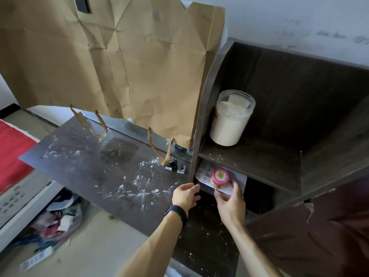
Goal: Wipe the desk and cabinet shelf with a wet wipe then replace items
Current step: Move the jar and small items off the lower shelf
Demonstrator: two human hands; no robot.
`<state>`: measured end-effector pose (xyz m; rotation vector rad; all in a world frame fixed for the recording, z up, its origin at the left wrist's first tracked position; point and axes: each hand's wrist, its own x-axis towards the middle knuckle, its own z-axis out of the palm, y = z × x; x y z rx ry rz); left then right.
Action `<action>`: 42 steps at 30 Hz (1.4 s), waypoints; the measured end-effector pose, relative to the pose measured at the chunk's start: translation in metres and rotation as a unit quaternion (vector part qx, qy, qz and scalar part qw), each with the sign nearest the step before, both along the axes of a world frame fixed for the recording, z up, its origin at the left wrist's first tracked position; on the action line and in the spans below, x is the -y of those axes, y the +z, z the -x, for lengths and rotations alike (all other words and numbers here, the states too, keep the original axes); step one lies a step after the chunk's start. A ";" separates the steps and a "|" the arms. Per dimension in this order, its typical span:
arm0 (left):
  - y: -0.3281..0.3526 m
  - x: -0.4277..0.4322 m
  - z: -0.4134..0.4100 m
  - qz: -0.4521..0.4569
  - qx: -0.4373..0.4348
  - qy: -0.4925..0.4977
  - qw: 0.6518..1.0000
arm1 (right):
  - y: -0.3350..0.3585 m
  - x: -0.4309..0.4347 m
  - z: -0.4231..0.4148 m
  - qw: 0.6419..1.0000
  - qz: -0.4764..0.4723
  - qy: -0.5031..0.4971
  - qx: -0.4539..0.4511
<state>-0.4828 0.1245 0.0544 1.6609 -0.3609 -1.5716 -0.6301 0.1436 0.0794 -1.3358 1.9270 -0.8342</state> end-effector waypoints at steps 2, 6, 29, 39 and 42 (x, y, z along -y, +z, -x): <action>-0.007 -0.013 -0.026 0.005 0.080 -0.037 0.996 | -0.009 -0.018 -0.006 0.999 0.044 -0.017 0.006; -0.025 -0.034 -0.084 -0.011 0.228 -0.119 0.966 | -0.039 -0.055 -0.031 0.999 -0.007 0.029 0.033; -0.078 0.146 -0.175 0.171 0.431 -0.424 0.778 | -0.111 0.111 -0.190 0.939 -0.152 0.136 -0.276; -0.079 0.135 -0.189 0.155 0.489 -0.491 0.704 | -0.074 0.035 -0.182 0.980 -0.181 0.036 -0.076; -0.073 0.104 -0.200 0.137 0.471 -0.479 0.728 | -0.061 0.000 -0.167 0.983 -0.179 0.028 -0.038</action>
